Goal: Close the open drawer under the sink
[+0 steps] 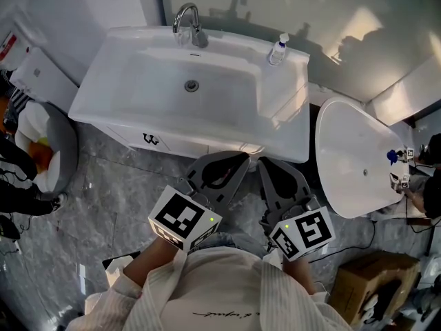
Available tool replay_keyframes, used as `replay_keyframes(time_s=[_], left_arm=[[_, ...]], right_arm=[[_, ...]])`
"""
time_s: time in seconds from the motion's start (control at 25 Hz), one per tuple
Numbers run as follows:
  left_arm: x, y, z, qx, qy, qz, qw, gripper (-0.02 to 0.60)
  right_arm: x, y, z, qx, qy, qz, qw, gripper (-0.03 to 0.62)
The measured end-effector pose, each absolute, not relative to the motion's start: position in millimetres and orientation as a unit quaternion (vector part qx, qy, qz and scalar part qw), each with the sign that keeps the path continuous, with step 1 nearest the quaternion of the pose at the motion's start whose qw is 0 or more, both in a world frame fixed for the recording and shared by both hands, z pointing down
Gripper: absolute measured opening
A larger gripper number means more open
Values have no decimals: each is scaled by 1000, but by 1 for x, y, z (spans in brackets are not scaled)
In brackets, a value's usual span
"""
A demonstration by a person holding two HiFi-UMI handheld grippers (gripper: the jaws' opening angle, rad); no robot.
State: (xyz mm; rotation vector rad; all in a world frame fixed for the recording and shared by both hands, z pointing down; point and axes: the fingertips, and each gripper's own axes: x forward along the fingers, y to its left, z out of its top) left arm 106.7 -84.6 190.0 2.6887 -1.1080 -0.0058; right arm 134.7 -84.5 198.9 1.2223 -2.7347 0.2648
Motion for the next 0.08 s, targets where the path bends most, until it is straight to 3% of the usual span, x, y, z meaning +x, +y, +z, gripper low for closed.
replay_keyframes(time_s=[0.08], left_arm=[[106,-85,193,918,-378,0,117,15]], right_arm=[[135,-85,200,408,-906,89,67,9]])
